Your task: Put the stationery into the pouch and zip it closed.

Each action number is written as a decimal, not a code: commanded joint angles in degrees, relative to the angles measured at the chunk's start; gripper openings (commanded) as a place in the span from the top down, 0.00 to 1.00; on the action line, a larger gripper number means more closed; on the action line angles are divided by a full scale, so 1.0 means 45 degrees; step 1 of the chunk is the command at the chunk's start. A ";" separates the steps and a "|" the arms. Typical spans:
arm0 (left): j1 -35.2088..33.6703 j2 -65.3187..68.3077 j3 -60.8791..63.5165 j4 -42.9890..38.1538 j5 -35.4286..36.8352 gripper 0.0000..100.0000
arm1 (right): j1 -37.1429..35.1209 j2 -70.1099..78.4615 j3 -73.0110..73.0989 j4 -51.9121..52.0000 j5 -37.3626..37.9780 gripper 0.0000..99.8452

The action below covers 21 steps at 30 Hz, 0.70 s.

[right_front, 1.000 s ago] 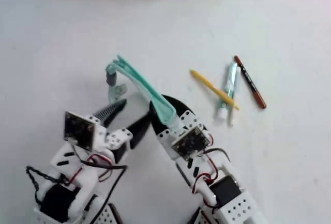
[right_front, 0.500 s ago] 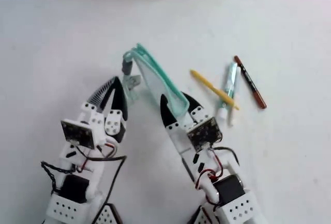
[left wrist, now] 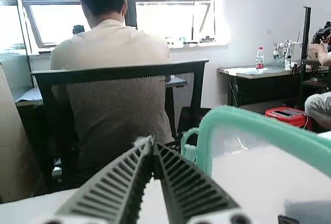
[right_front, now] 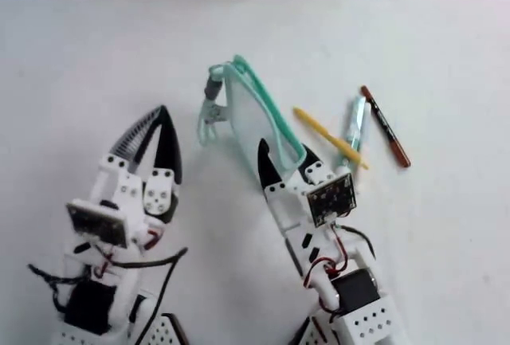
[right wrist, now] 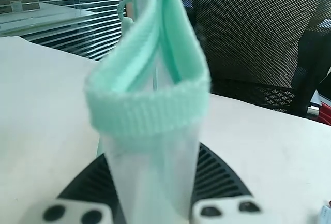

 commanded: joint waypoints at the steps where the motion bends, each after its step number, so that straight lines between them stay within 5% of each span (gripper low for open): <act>1: -0.0029 0.0381 -0.1407 0.0293 -0.0098 0.97 | 0.0186 0.0381 0.0293 -0.0283 -0.0098 0.98; 8: -0.0107 0.5949 -0.5021 0.0156 0.0469 0.97 | 0.0186 0.0381 0.0391 -0.0361 -0.0098 0.98; 14: -0.0088 1.0559 -0.9748 0.3321 0.0625 0.97 | 0.0440 0.0381 0.0410 -0.0361 -0.0117 0.98; 17: -0.0068 1.0872 -0.9416 0.3712 0.1211 0.89 | 0.1514 0.0381 0.0098 -0.0654 -0.0352 0.98; 21: -0.0107 1.0891 -0.7893 0.3458 0.4454 0.71 | 0.3077 0.0400 -0.0567 -0.0576 -0.2989 0.98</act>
